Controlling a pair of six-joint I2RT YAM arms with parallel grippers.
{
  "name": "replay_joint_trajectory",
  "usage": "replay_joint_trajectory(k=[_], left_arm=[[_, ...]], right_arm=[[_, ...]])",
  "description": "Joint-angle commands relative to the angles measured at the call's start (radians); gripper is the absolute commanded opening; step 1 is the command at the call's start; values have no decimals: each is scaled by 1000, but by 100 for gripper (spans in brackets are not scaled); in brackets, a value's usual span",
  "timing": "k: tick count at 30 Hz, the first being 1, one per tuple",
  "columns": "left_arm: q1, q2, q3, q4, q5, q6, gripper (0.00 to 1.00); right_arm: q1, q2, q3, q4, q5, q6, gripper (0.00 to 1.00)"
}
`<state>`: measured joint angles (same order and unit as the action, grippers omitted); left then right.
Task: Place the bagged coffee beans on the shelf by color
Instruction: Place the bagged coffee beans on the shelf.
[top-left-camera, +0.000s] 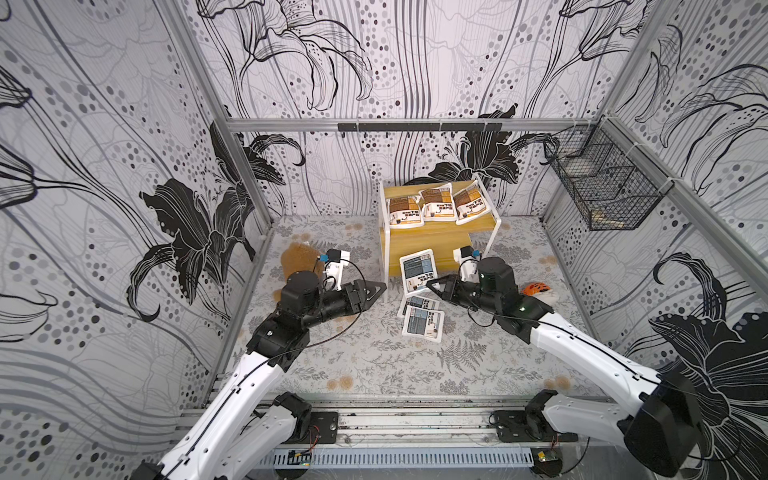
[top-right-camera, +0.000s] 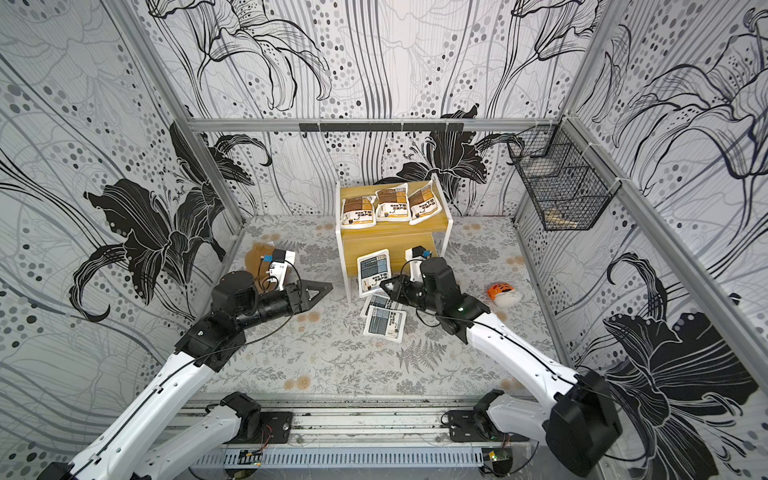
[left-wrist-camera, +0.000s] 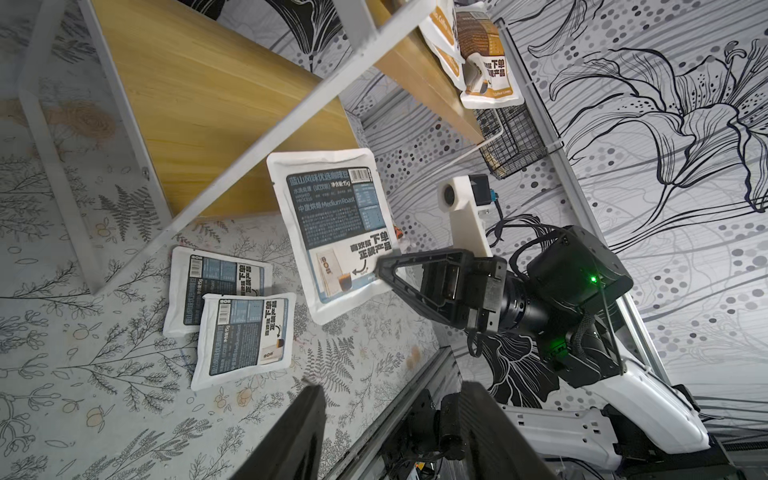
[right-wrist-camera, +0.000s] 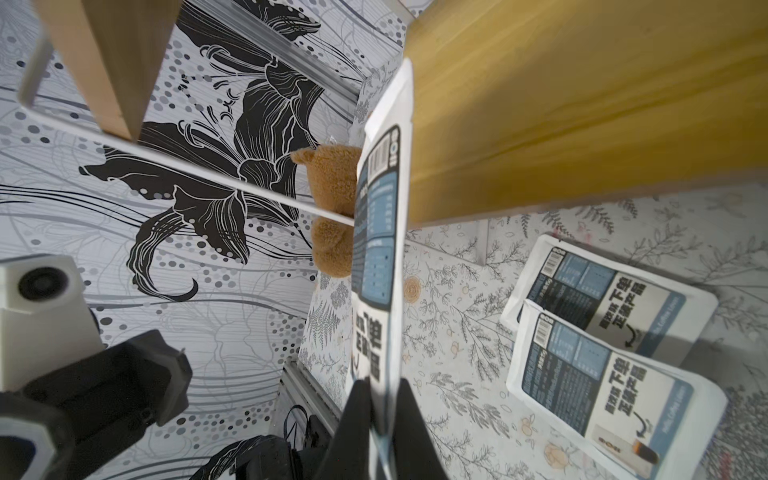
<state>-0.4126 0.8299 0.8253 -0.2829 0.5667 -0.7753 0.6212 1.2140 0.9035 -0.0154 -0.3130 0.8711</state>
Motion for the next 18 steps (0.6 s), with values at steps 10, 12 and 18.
replay_joint_trajectory(k=[10,12,18], left_arm=[[10,-64,-66,23,-33,-36,56],[11,-67,-70,22,-34,-38,56],[11,-71,-76,6,-32,-37,57]], right_arm=[[-7,192,128,80,74,-65,1],[-8,221,144,88,75,-74,1],[-11,286,196,86,84,-97,2]])
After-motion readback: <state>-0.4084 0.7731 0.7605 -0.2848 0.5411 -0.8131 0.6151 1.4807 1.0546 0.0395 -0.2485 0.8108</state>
